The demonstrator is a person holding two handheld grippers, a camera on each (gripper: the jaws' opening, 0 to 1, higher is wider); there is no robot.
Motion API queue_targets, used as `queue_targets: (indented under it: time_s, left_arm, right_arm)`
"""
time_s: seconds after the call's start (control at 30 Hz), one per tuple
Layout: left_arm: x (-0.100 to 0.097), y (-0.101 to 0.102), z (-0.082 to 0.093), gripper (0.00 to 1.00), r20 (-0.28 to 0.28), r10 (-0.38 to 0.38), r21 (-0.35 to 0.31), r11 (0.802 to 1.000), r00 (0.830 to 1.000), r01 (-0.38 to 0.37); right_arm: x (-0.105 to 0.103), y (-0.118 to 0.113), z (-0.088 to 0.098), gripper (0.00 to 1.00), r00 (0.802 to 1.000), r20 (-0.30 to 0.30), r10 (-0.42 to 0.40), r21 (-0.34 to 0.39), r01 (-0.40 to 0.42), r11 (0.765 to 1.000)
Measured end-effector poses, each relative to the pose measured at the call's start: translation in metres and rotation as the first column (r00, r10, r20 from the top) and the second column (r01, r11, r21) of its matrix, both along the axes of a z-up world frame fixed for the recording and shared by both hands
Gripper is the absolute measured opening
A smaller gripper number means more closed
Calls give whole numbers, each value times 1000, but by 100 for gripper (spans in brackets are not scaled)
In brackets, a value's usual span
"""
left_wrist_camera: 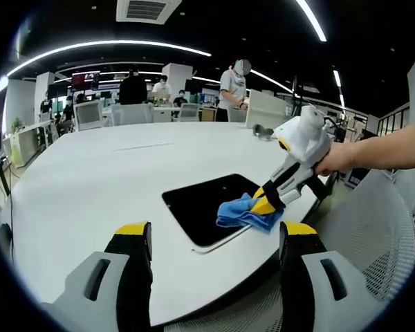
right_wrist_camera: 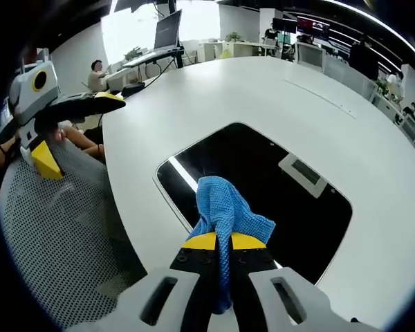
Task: Wipe the mirror surface with the cleaning cloth until all visible marks leave the cleaned area.
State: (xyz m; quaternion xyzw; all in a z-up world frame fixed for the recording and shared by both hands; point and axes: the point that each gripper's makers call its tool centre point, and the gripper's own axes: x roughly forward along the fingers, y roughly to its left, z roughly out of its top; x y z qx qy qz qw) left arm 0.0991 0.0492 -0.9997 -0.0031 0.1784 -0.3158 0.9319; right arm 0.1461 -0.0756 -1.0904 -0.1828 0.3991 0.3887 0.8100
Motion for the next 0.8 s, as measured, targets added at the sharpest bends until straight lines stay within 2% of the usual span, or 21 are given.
queue_targets:
  time_s: [0.5,0.8]
  left_arm:
    - [0,0,1,73,5,0,-4,1000,1000,0]
    - [0,0,1,72,8,1,-8,1000,1000,-1]
  right_arm:
    - [23,5,1,0,999,43,-11,-28,12,1000]
    - [37,6,2,0,998,48,-31,-36,33,999]
